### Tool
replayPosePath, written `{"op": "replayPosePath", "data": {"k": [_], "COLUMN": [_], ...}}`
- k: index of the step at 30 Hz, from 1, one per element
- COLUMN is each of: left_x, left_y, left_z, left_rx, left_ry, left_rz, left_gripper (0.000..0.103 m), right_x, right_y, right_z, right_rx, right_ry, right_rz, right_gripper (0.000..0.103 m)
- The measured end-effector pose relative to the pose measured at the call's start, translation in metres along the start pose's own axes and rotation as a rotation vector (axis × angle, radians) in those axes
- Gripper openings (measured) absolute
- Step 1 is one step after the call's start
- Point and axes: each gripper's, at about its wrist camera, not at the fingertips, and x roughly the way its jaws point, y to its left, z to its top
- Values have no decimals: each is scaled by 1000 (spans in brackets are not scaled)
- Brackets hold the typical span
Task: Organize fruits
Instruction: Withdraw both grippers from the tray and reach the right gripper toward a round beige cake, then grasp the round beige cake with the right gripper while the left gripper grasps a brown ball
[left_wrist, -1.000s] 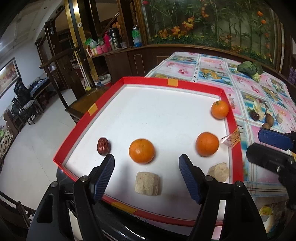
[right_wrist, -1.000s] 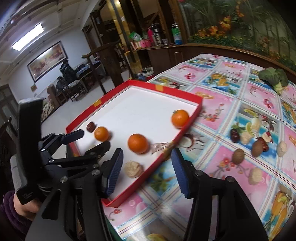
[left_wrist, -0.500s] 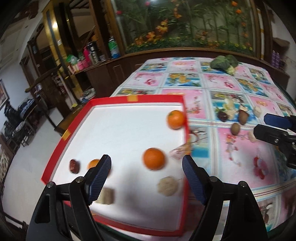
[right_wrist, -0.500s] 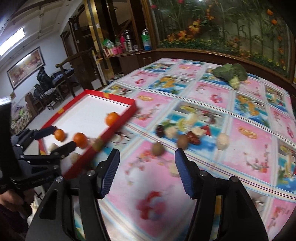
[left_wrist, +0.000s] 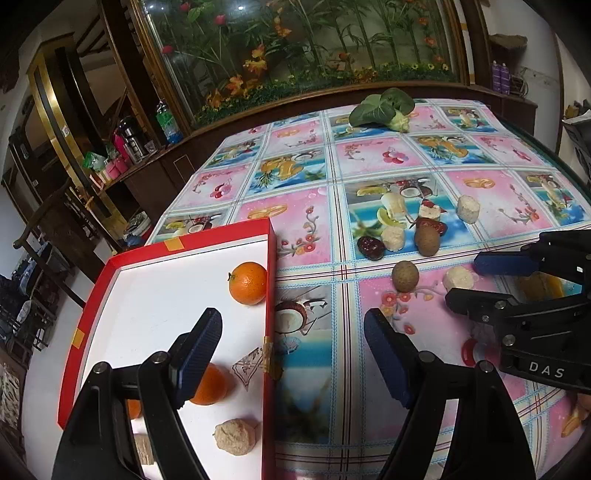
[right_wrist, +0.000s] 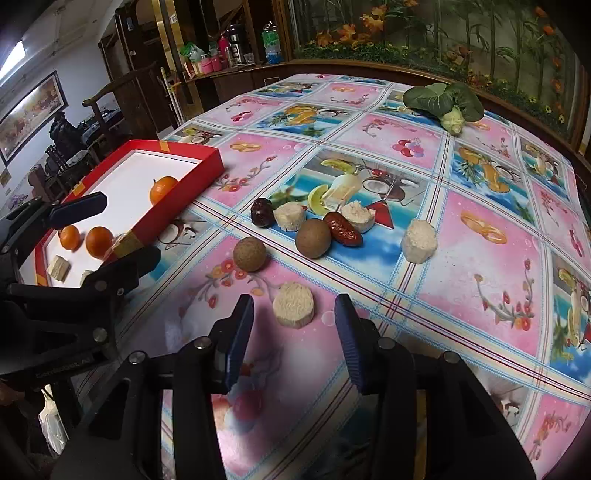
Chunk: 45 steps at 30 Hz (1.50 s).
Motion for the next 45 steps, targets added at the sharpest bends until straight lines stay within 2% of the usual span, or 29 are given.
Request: {"op": "replayPosePath", "data": {"k": [3, 4, 5, 6, 10, 16, 21, 24, 26, 28, 35, 39, 43, 45], "left_x": [3, 4, 4, 6, 8, 20, 31, 35, 39, 42, 50, 50, 49, 49], "left_y": [0, -2, -3, -5, -16, -36, -45, -46, -47, -49, -48, -49, -49, -47], "left_z": [2, 3, 5, 6, 13, 23, 28, 29, 30, 30, 29, 29, 28, 27], "left_rx": [-1, -2, -2, -1, 17, 37, 18, 2, -4, -8, -45, -58, -67, -75], "left_ry": [12, 13, 14, 15, 27, 54, 77, 84, 95, 102, 113, 110, 104, 106], "left_rz": [-16, -20, -26, -30, -75, -135, -162, -182, -184, -191, -239, -281, -292, -291], "left_gripper": [79, 79, 79, 79, 79, 79, 78, 66, 63, 54, 42, 28, 21, 21], "right_x": [4, 4, 4, 4, 1, -16, -18, -19, -19, -19, -17, -18, -19, -19], "right_y": [4, 4, 4, 4, -4, -40, -41, -39, -39, -39, -36, -34, -33, -33], "right_z": [1, 0, 0, 1, 2, 8, 9, 9, 9, 9, 9, 9, 8, 9], "right_rx": [-12, -13, -14, -16, 26, 198, 215, 212, 213, 214, 204, 191, 185, 184], "right_ry": [-1, -6, -4, -3, 0, -35, -39, -41, -43, -42, -40, -49, -65, -73], "right_rz": [-1, -6, -12, -23, -40, -58, -51, -44, -45, -40, -44, -47, -53, -54], "right_gripper": [40, 36, 27, 25, 25, 25, 25, 25, 25, 25, 25, 25, 25, 25]}}
